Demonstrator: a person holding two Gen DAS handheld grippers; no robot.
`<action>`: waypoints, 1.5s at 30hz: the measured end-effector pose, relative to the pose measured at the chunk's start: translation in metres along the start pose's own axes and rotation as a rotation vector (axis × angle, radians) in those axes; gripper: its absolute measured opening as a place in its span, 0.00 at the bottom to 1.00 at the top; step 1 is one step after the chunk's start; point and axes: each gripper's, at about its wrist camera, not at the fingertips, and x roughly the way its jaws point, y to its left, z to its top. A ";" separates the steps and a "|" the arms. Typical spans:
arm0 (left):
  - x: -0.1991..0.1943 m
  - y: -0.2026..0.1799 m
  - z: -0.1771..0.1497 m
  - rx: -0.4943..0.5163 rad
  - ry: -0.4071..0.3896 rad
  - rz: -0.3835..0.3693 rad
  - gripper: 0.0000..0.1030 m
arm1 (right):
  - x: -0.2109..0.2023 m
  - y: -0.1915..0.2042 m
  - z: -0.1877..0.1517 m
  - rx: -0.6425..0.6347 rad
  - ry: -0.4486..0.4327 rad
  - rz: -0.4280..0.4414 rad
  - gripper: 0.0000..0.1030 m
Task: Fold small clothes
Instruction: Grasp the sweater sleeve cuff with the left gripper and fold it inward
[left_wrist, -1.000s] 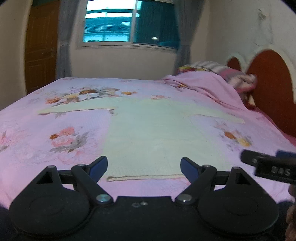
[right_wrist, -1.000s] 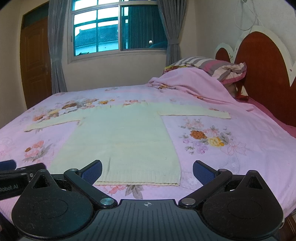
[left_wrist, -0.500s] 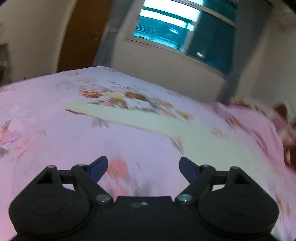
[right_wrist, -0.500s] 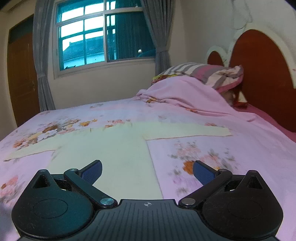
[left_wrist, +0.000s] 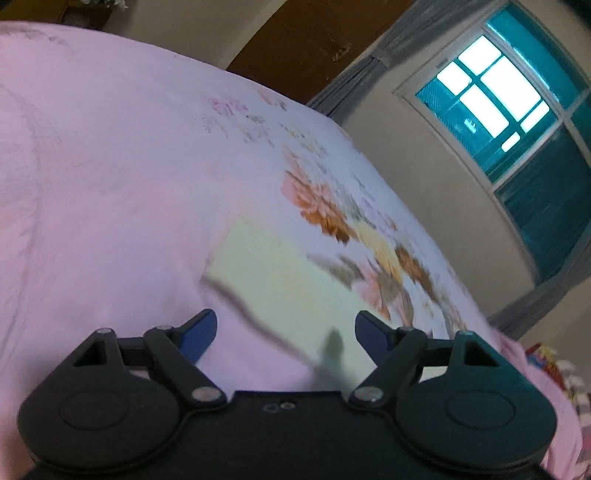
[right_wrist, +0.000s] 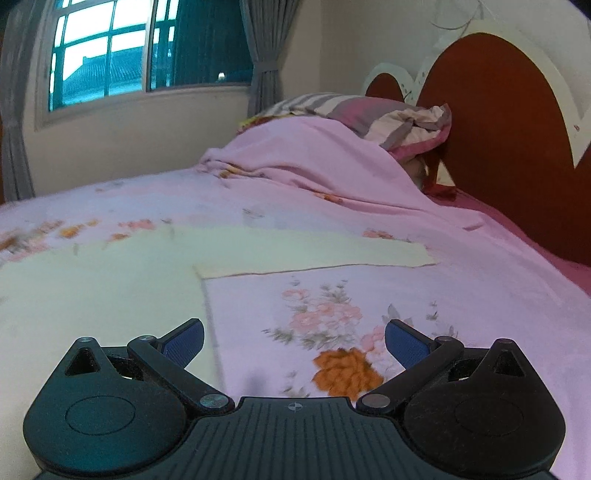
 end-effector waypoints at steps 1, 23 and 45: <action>0.006 0.001 0.003 -0.004 -0.005 -0.014 0.77 | 0.007 -0.002 -0.001 -0.012 -0.007 -0.006 1.00; -0.015 -0.256 -0.066 0.345 -0.036 -0.414 0.04 | 0.067 -0.189 -0.007 0.206 0.011 -0.262 1.00; 0.023 -0.469 -0.439 1.137 0.213 -0.394 0.31 | 0.057 -0.286 -0.059 0.350 0.019 -0.157 1.00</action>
